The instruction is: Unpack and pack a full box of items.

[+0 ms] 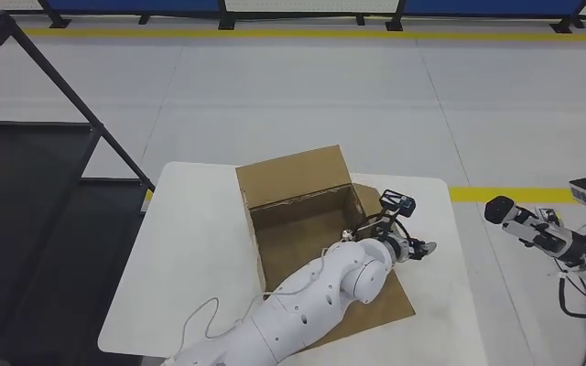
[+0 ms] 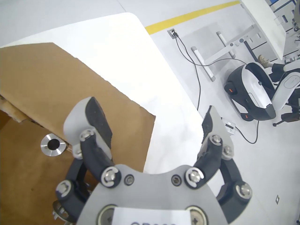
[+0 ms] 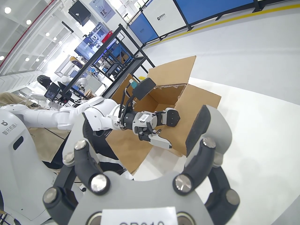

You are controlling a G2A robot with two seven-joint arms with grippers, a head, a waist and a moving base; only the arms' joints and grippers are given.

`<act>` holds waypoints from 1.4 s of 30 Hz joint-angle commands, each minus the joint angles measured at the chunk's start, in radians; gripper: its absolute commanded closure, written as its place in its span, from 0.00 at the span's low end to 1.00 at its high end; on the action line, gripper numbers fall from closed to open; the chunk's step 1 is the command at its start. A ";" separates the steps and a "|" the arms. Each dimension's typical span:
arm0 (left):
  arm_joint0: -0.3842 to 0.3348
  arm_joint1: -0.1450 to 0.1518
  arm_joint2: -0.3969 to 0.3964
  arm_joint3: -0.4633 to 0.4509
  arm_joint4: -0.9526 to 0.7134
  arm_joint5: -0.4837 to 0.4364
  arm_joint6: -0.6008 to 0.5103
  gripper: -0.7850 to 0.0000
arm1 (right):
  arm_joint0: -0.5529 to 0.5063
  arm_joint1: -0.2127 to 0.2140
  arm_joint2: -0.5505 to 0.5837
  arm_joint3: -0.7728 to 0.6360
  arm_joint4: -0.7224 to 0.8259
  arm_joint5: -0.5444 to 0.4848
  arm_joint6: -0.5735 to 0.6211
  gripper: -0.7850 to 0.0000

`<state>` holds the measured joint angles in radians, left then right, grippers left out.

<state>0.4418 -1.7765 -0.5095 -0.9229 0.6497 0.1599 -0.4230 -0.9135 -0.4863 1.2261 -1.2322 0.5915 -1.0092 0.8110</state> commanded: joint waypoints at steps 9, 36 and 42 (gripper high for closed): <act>0.006 -0.011 -0.048 -0.005 0.045 -0.011 0.052 0.00 | 0.051 0.004 -0.060 0.009 0.029 -0.003 -0.003 0.00; 1.113 0.289 -0.763 -1.389 0.551 -0.418 -0.016 0.00 | 0.405 -0.048 -0.353 -0.143 -0.017 0.138 0.138 0.00; 1.327 0.325 -0.901 -1.384 0.496 -0.667 -0.008 0.00 | 0.501 -0.079 -0.427 -0.099 0.022 0.161 0.161 0.00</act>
<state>1.7286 -1.4581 -1.3845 -2.3185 1.1702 -0.4511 -0.4284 -0.4300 -0.5594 0.8123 -1.3396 0.6071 -0.8509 0.9695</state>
